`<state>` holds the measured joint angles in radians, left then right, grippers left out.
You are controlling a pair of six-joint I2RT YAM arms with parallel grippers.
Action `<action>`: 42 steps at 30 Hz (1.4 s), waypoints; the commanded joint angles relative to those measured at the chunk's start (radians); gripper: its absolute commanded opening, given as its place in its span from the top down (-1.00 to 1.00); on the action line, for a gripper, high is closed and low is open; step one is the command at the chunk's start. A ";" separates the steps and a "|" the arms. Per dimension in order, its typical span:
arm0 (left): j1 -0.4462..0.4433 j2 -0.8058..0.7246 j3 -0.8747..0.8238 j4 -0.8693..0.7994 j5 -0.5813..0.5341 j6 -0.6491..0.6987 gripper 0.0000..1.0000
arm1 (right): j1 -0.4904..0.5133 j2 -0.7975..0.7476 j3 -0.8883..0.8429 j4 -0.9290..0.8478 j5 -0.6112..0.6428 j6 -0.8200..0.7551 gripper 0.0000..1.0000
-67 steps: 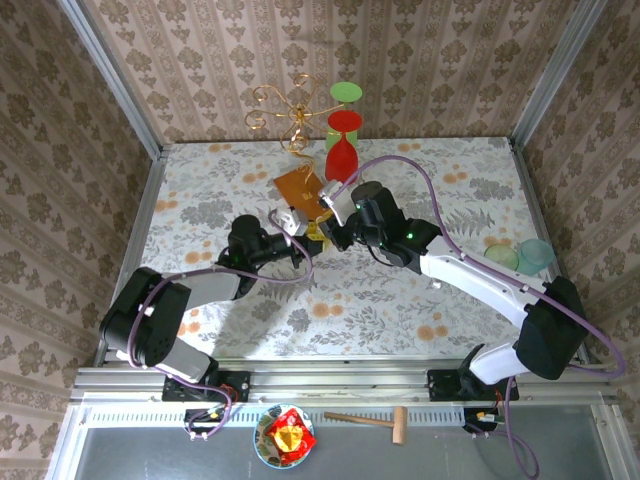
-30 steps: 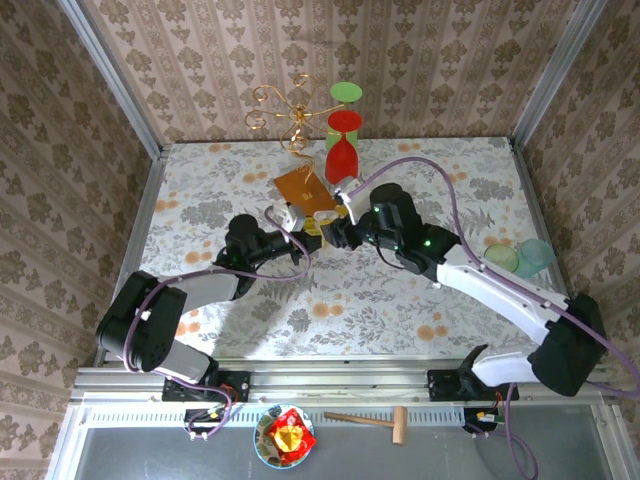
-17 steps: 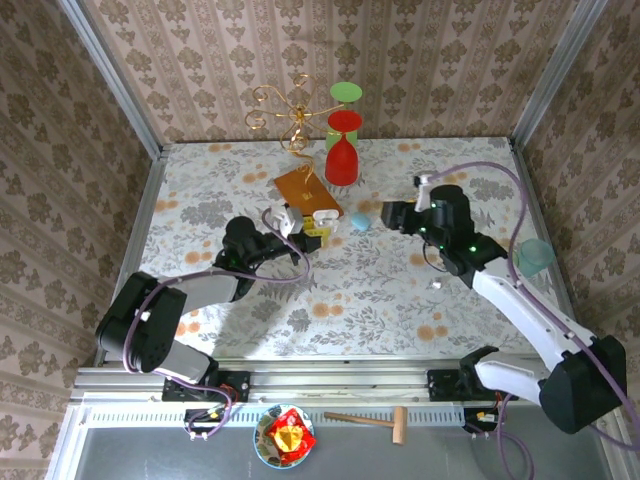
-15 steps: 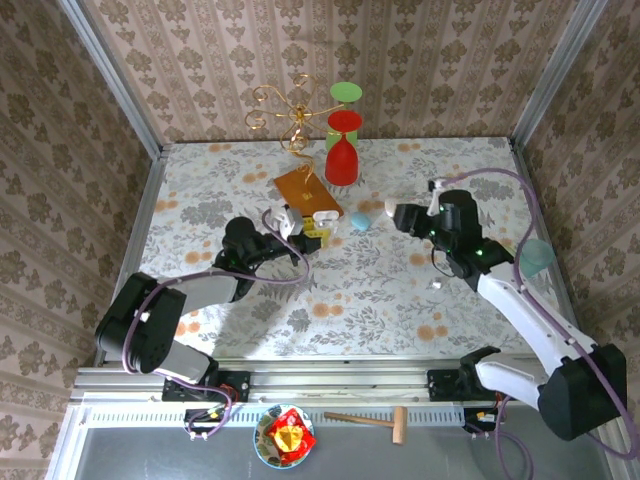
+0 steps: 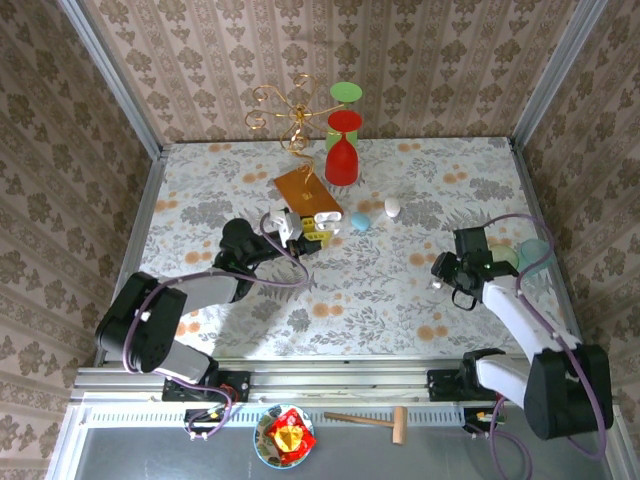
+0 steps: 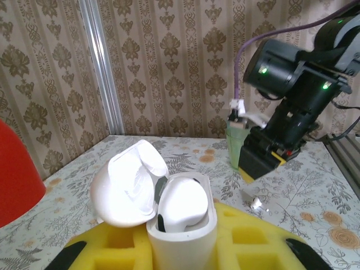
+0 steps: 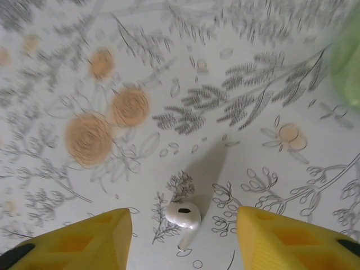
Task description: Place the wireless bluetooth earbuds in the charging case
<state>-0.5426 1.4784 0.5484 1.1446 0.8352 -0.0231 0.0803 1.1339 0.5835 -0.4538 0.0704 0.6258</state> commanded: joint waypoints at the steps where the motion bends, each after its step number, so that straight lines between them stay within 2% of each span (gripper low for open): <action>1: -0.002 0.022 0.005 0.080 0.035 -0.015 1.00 | -0.004 0.098 0.034 -0.030 -0.060 -0.032 0.05; 6: -0.003 0.021 0.005 0.083 0.031 -0.020 1.00 | -0.004 0.208 0.065 -0.037 -0.099 -0.072 0.23; 11: -0.003 0.026 0.002 0.081 0.028 -0.020 1.00 | -0.004 0.247 0.068 -0.021 -0.130 -0.084 0.30; 26: -0.003 0.052 0.012 0.107 0.029 -0.034 1.00 | -0.004 0.250 0.075 -0.012 -0.127 -0.084 0.64; 34: -0.003 0.054 0.014 0.107 0.022 -0.044 1.00 | 0.014 0.118 0.081 -0.015 -0.138 -0.128 0.65; 39: -0.003 0.068 0.025 0.114 0.027 -0.059 1.00 | 0.077 -0.016 0.109 0.029 -0.143 -0.188 0.66; 42: -0.002 0.072 0.031 0.115 0.028 -0.068 1.00 | 0.148 -0.070 0.150 0.053 -0.131 -0.254 0.66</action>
<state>-0.5426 1.5425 0.5503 1.2179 0.8421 -0.0612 0.1772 1.1099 0.6788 -0.4435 -0.0605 0.4553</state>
